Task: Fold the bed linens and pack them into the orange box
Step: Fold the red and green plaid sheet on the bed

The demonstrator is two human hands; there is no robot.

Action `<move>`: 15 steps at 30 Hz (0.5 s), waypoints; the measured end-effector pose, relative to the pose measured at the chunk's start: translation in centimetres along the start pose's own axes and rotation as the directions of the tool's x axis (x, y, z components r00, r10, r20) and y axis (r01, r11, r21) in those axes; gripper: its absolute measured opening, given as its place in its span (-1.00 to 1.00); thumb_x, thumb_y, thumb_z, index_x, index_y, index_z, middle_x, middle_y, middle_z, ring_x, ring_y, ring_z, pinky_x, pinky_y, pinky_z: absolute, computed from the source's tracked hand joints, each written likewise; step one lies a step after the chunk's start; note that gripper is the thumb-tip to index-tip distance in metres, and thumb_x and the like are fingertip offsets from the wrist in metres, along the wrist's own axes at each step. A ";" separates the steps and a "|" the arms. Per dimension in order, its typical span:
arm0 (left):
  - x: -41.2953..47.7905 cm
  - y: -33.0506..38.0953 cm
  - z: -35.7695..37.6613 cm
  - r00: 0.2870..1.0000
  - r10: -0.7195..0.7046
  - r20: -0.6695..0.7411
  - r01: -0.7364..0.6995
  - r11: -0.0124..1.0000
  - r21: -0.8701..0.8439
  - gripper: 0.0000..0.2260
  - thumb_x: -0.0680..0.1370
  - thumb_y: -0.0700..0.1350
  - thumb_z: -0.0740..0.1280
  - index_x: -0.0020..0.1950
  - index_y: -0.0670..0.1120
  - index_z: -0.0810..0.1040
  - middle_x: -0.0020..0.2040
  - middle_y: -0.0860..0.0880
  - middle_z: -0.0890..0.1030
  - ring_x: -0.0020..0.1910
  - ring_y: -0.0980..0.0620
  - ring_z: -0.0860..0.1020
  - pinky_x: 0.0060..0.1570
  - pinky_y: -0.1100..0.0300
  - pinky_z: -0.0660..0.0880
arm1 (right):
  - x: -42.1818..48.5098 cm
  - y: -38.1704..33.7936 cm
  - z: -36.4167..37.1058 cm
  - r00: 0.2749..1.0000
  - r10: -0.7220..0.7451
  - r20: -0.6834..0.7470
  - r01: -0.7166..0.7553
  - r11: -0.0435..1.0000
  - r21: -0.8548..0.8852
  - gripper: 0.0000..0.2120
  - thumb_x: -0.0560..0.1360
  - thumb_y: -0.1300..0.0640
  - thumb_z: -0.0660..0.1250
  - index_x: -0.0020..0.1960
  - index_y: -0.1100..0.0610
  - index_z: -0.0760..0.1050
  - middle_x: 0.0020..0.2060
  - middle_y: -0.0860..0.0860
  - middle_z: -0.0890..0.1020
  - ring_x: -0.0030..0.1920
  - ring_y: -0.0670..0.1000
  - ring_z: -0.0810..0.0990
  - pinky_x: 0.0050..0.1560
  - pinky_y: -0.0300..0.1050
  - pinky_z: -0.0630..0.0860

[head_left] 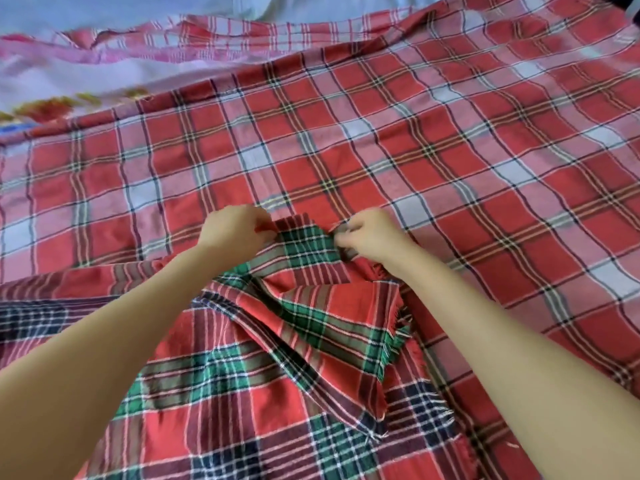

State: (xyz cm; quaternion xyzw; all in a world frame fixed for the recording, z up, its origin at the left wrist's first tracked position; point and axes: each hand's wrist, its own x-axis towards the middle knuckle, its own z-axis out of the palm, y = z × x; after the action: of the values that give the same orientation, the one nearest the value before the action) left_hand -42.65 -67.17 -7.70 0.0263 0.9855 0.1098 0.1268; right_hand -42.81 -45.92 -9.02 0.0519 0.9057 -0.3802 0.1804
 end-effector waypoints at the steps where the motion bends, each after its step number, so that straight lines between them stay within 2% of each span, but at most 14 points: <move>1: -0.1 -0.2 -0.5 1.000 -0.015 -0.024 0.013 0.997 -0.077 -0.84 0.53 -0.01 0.33 0.02 -0.01 0.64 -0.07 -0.04 0.65 -0.08 -0.10 0.56 -0.16 0.15 0.43 | -0.2 0.1 -1.2 0.989 -0.025 -0.148 0.031 0.999 0.042 -0.79 0.38 0.18 0.42 -0.39 0.14 0.47 -0.50 0.04 0.44 -0.36 0.08 0.46 -0.28 -0.11 0.36; 3: 0.0 0.0 -0.8 0.997 -0.024 -0.074 0.010 0.981 -0.196 -0.86 0.53 -0.01 0.33 -0.02 -0.01 0.65 -0.12 -0.05 0.65 -0.13 -0.09 0.54 -0.22 0.16 0.38 | -1.0 0.3 -3.3 0.932 -0.110 -0.346 0.118 0.993 0.004 -0.86 0.42 0.16 0.41 -0.28 0.15 0.50 -0.47 -0.04 0.44 -0.31 0.06 0.45 -0.28 -0.13 0.32; 5: 0.7 0.8 -0.2 0.996 -0.015 -0.087 -0.002 0.982 -0.189 -0.87 0.54 -0.05 0.32 -0.01 -0.05 0.64 -0.11 -0.07 0.65 -0.09 -0.12 0.55 -0.21 0.16 0.38 | -1.4 0.2 -3.7 0.906 -0.162 -0.391 0.158 0.987 -0.041 -0.86 0.47 0.18 0.37 -0.22 0.21 0.48 -0.41 -0.01 0.45 -0.29 0.04 0.43 -0.30 -0.13 0.26; 6: 1.1 1.3 0.3 0.997 -0.022 -0.079 0.008 0.986 -0.167 -0.87 0.55 -0.08 0.31 0.02 -0.06 0.62 -0.07 -0.08 0.65 -0.05 -0.14 0.56 -0.19 0.15 0.39 | -1.3 0.2 -3.4 0.926 -0.117 -0.359 0.143 0.989 0.047 -0.87 0.48 0.19 0.36 -0.19 0.23 0.49 -0.37 0.01 0.46 -0.29 0.02 0.42 -0.29 -0.14 0.27; 7: 1.5 1.5 0.9 0.997 -0.044 -0.065 0.033 0.986 -0.163 -0.86 0.55 -0.10 0.31 0.05 -0.07 0.61 -0.02 -0.09 0.64 -0.02 -0.15 0.55 -0.16 0.14 0.41 | -0.9 0.1 -3.1 0.961 -0.036 -0.276 0.098 0.972 0.213 -0.89 0.48 0.21 0.37 -0.17 0.23 0.50 -0.34 0.01 0.48 -0.28 -0.01 0.43 -0.27 -0.16 0.28; 8: 1.9 1.6 1.5 0.997 -0.071 -0.044 0.062 0.982 -0.177 -0.86 0.54 -0.13 0.30 0.07 -0.07 0.60 0.01 -0.10 0.64 0.01 -0.15 0.55 -0.12 0.13 0.42 | -0.5 0.1 -2.8 0.990 0.041 -0.134 0.015 0.921 0.389 -0.91 0.48 0.21 0.37 -0.19 0.19 0.51 -0.34 -0.01 0.50 -0.27 -0.06 0.44 -0.23 -0.21 0.31; 10: 2.2 1.5 2.2 0.995 -0.099 -0.016 0.094 0.975 -0.201 -0.86 0.54 -0.14 0.30 0.07 -0.09 0.60 0.03 -0.10 0.64 0.03 -0.15 0.55 -0.08 0.10 0.45 | 0.2 0.5 -2.8 0.982 0.105 0.159 -0.180 0.787 0.591 -0.87 0.48 0.22 0.37 -0.24 0.11 0.50 -0.35 -0.07 0.57 -0.26 -0.13 0.52 -0.19 -0.28 0.36; 11: 2.3 1.4 2.4 0.995 -0.100 -0.016 0.094 0.973 -0.210 -0.86 0.54 -0.14 0.31 0.06 -0.09 0.60 0.02 -0.10 0.64 0.02 -0.15 0.55 -0.07 0.09 0.46 | 0.5 0.9 -2.9 0.965 0.091 0.247 -0.235 0.723 0.650 -0.85 0.48 0.25 0.36 -0.24 0.09 0.50 -0.38 -0.09 0.60 -0.29 -0.14 0.55 -0.22 -0.28 0.43; 13: 2.3 1.1 2.6 0.995 -0.096 -0.034 0.084 0.962 -0.260 -0.88 0.54 -0.16 0.31 0.03 -0.11 0.60 -0.02 -0.10 0.64 0.00 -0.14 0.56 -0.07 0.08 0.48 | 1.3 1.5 -2.9 0.955 0.046 0.295 -0.252 0.650 0.717 -0.84 0.47 0.32 0.34 -0.22 0.10 0.50 -0.40 -0.06 0.61 -0.33 -0.09 0.59 -0.26 -0.26 0.52; 15: 2.3 0.9 2.9 0.995 -0.085 -0.058 0.064 0.951 -0.303 -0.91 0.54 -0.15 0.33 -0.01 -0.11 0.60 -0.09 -0.07 0.62 -0.04 -0.13 0.55 -0.10 0.10 0.46 | 2.0 1.8 -2.8 0.983 0.039 0.178 -0.156 0.678 0.718 -0.79 0.41 0.41 0.35 -0.23 0.12 0.49 -0.35 -0.01 0.58 -0.29 -0.05 0.57 -0.16 -0.19 0.53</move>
State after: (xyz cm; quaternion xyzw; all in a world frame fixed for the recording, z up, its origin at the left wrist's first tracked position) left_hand -44.14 -65.54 -10.77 -0.0343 0.9615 0.2543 0.0985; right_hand -45.11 -42.75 -9.14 0.1394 0.6596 -0.7014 0.2314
